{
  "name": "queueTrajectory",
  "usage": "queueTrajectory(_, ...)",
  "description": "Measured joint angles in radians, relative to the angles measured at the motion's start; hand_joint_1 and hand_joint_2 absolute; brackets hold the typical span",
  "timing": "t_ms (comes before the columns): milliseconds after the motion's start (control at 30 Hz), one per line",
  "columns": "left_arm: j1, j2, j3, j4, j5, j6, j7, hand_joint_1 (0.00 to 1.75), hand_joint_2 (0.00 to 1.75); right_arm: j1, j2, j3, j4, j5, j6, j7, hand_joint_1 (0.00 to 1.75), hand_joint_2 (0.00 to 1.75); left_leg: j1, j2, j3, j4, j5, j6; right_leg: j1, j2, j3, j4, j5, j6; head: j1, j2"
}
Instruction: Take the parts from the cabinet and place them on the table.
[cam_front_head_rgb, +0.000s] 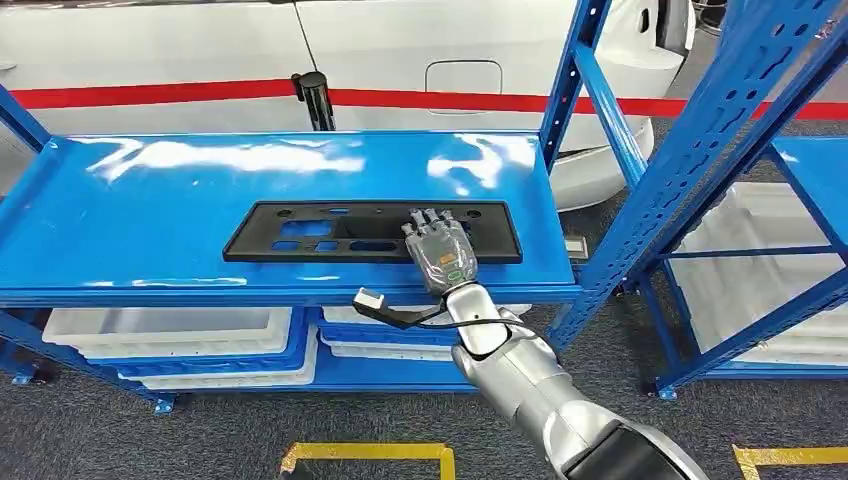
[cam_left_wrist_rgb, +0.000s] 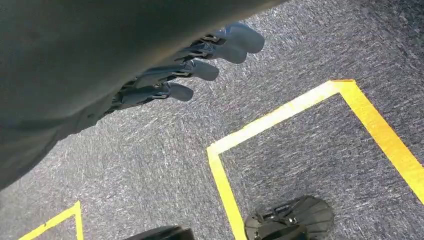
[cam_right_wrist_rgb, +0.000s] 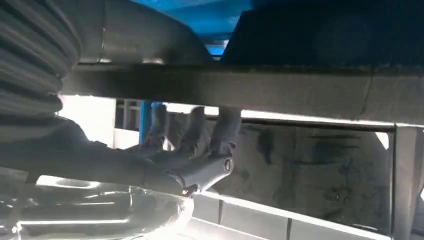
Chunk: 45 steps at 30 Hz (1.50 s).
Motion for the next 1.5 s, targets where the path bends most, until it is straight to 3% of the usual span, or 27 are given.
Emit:
queueTrajectory(733,0.0,0.0,0.0,0.0,0.007,-0.012,-0.015,0.0,0.0,-0.002,0.002,-0.014,0.005,0.011,0.0,-0.005,1.75,1.75,-0.004,0.0,0.0,0.001,0.0,-0.003,-0.004,0.0,0.0,0.0,0.0,0.0,0.001,0.0)
queueTrajectory(767,0.0,0.0,0.0,0.0,0.007,-0.014,-0.014,0.0,1.75,-0.002,0.003,-0.016,0.005,0.011,0.0,-0.005,1.75,1.75,-0.005,0.0,0.0,0.001,0.0,-0.003,-0.004,0.0,0.0,0.0,0.0,0.0,0.001,0.0)
queueTrajectory(867,0.0,0.0,0.0,0.0,0.006,-0.015,-0.011,0.0,1.75,-0.001,0.005,-0.03,0.006,0.011,0.0,-0.021,1.75,1.75,-0.006,0.0,0.0,0.001,0.0,-0.002,-0.005,0.0,0.0,0.0,0.0,0.0,0.001,0.0)
queueTrajectory(967,-0.001,0.0,0.006,0.0,0.032,-0.057,-0.02,0.0,1.75,0.043,0.023,-0.131,-0.092,-0.007,0.0,-0.205,1.75,1.75,-0.006,0.0,0.0,0.001,0.0,-0.002,-0.006,0.0,0.0,0.0,0.0,0.0,0.001,0.0)
queueTrajectory(1000,-0.001,0.0,0.017,0.0,0.04,-0.084,-0.023,0.0,1.75,0.064,0.037,-0.2,-0.163,-0.014,0.0,-0.255,1.75,1.75,-0.005,0.0,-0.001,0.001,0.0,-0.002,-0.005,0.0,0.0,0.0,0.0,0.0,0.0,0.0)
queueTrajectory(1033,0.0,0.001,0.019,0.0,0.04,-0.079,-0.041,0.0,1.75,0.068,0.039,-0.217,-0.183,-0.016,0.0,-0.273,1.75,1.75,-0.005,0.0,-0.001,0.001,0.0,-0.002,-0.006,0.0,-0.001,0.0,0.0,0.0,0.0,0.0)
queueTrajectory(1067,0.0,0.001,0.019,0.0,0.046,-0.069,-0.07,0.0,0.0,0.076,0.04,-0.235,-0.203,-0.022,0.0,-0.302,1.75,1.75,-0.006,0.0,-0.001,0.001,0.0,-0.002,-0.006,0.0,-0.001,0.0,0.0,0.0,0.001,0.0)
queueTrajectory(1133,0.0,0.001,0.028,0.0,0.065,-0.07,-0.11,0.0,0.0,0.092,0.043,-0.266,-0.238,-0.045,0.0,-0.369,1.75,1.75,-0.006,0.0,-0.001,0.001,0.0,-0.002,-0.006,0.0,-0.001,0.0,0.0,0.0,0.001,0.0)
queueTrajectory(1233,0.001,0.002,0.045,0.0,0.083,-0.1,-0.076,0.0,0.0,0.114,0.057,-0.319,-0.287,-0.08,0.0,-0.48,1.75,1.75,-0.006,0.0,-0.001,0.001,0.0,-0.002,-0.006,0.0,-0.001,0.0,0.0,0.0,0.0,0.0)
queueTrajectory(1400,0.002,0.002,0.056,0.0,0.088,-0.099,-0.051,0.0,0.0,0.127,0.075,-0.362,-0.318,-0.125,0.0,-0.546,1.75,1.75,-0.006,0.0,-0.001,0.001,0.0,-0.002,-0.006,-0.001,-0.001,0.0,0.0,0.0,0.001,0.0)
queueTrajectory(1500,0.001,0.003,0.065,0.0,0.089,-0.061,-0.037,0.0,0.0,0.135,0.096,-0.401,-0.333,-0.247,0.0,-0.677,1.75,1.75,-0.006,0.0,-0.001,0.001,0.0,-0.002,-0.006,0.0,-0.001,0.0,0.0,0.0,0.001,0.0)
